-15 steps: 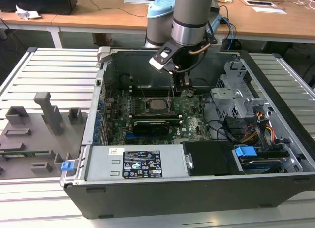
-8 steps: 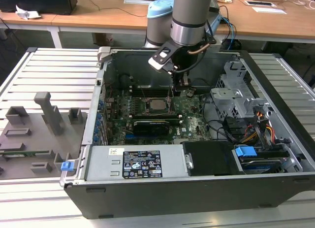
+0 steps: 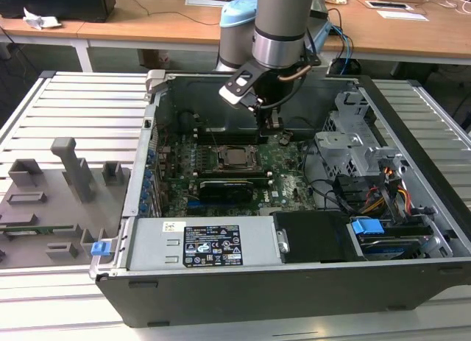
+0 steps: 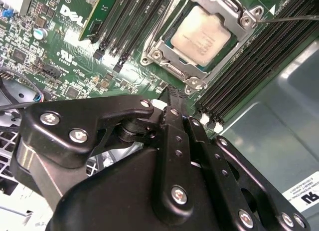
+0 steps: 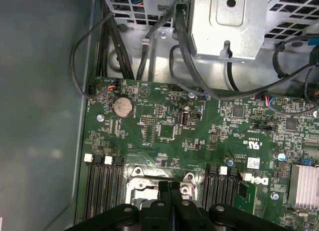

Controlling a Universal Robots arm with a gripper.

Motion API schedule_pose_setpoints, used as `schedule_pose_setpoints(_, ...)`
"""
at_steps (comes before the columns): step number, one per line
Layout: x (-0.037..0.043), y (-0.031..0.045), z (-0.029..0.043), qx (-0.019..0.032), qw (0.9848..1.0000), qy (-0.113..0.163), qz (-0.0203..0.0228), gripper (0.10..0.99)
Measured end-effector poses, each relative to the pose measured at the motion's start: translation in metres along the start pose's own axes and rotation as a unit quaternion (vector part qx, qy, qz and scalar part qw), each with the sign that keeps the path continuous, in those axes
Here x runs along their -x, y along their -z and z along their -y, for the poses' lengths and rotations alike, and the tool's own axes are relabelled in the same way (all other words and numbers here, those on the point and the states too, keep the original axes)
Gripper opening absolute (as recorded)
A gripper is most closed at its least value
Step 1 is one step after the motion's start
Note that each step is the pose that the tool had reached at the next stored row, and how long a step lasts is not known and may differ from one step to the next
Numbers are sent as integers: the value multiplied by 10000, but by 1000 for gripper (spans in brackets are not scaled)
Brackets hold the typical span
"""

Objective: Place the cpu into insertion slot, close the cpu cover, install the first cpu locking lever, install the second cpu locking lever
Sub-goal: 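Close the cpu cover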

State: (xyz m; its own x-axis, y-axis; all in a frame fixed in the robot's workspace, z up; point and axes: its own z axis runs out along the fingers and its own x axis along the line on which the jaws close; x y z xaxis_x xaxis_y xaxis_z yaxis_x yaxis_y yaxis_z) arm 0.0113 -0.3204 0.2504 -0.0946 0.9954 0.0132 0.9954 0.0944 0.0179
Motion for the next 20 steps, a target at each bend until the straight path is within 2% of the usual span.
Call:
schedule_pose_setpoints(9,-12,0,94,0,10000,0,0,106)
schedule_pose_setpoints(15,-18,-58,173,4,10000,3,0,106)
schedule_pose_setpoints(18,-28,-63,278,52,10000,3,5,106)
schedule_pose_setpoints(20,-35,-69,350,55,10000,4,5,106)
